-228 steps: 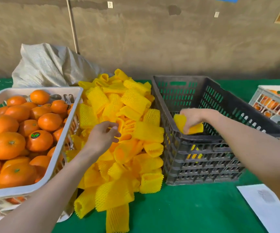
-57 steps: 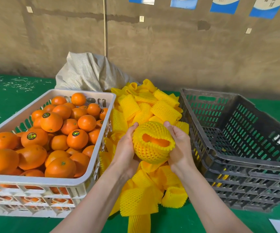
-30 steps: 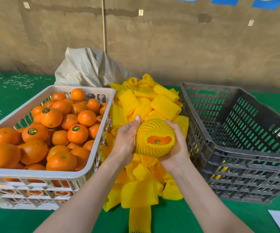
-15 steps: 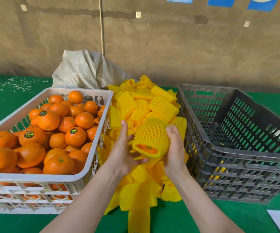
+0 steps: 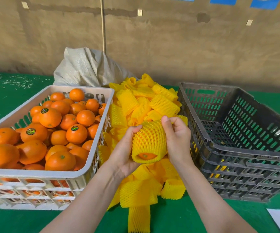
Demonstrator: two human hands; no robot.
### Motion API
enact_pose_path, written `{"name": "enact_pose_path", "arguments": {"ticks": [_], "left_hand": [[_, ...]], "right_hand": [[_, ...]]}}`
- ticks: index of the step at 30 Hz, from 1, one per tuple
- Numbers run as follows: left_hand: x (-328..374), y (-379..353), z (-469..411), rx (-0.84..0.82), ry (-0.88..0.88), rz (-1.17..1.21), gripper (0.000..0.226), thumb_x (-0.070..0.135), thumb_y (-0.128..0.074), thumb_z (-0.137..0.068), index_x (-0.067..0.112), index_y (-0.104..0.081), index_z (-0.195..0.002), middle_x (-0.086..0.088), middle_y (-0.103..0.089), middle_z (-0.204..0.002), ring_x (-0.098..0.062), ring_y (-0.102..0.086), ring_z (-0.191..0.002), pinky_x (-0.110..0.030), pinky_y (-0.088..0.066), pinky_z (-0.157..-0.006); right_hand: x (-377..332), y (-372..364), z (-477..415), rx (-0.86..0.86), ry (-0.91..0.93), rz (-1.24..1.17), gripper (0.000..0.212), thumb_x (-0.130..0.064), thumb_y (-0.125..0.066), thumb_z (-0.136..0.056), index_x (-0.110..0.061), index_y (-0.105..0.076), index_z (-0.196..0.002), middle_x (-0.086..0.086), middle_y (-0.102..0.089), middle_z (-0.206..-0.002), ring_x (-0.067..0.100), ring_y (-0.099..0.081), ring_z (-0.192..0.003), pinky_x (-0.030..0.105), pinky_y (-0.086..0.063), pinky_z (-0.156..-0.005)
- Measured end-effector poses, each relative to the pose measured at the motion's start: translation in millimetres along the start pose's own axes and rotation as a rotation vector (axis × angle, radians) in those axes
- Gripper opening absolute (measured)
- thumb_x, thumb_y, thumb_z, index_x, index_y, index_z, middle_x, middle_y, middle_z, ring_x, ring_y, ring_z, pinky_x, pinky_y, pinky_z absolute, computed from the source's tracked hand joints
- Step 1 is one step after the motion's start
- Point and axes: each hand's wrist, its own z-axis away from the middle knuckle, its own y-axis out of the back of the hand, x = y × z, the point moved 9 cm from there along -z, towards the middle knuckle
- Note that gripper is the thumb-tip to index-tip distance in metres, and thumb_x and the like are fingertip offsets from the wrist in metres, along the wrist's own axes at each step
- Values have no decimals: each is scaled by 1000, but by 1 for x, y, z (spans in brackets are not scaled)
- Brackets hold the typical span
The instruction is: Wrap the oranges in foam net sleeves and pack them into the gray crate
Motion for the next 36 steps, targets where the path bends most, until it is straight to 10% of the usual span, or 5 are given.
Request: {"name": "enact_pose_path", "arguments": {"ticks": [5,11,25,32,36], "left_hand": [[8,2,1,31,-47,-10,49,36,-61,-66,10,-64,-107,-15,-69,-95,-28,-66,-81,-37,-54,-69],[44,7,6,287,-437,-195,17,26,-57,-93,21,-56,-76,15,-65,-56,1,-64,-59,-36,-49,-73],[61,-38,-26,147,-387,-353,20,16,-62,-89,17,-63,-109,-1,-68,-94,-17,-67,-87,-31,-58,-74],[40,-55,-56,35,-279,-567,36,42,-38,-99,24,-51,-127,-1,-54,-130,-22,-56,-112,-38,-47,-90],[22,-19,-62,107,-188,-557,24,30,-40,-101,16,-58,-105,-5,-65,-98,-21,-64,-86,-35,-48,-80]], "right_hand": [[0,-3,1,-25,-6,-13,26,-37,-58,-81,-13,-56,-72,9,-51,-69,13,-47,-65,27,-40,-61],[50,-37,32,-334,-655,-368,76,-70,-50,-65,-30,-49,-129,1,-60,-126,23,-60,-111,49,-53,-86],[12,-8,9,-402,-534,-242,59,-12,-71,-75,-21,-49,-129,8,-59,-125,27,-59,-113,47,-52,-91],[-15,75,-65,-256,-340,-48,73,-21,-75,-57,-20,-48,-125,1,-63,-109,16,-65,-94,31,-55,-67],[13,145,-123,-125,-398,156,76,-35,-77,-58,-20,-47,-125,1,-64,-108,18,-67,-93,31,-55,-57]]}}
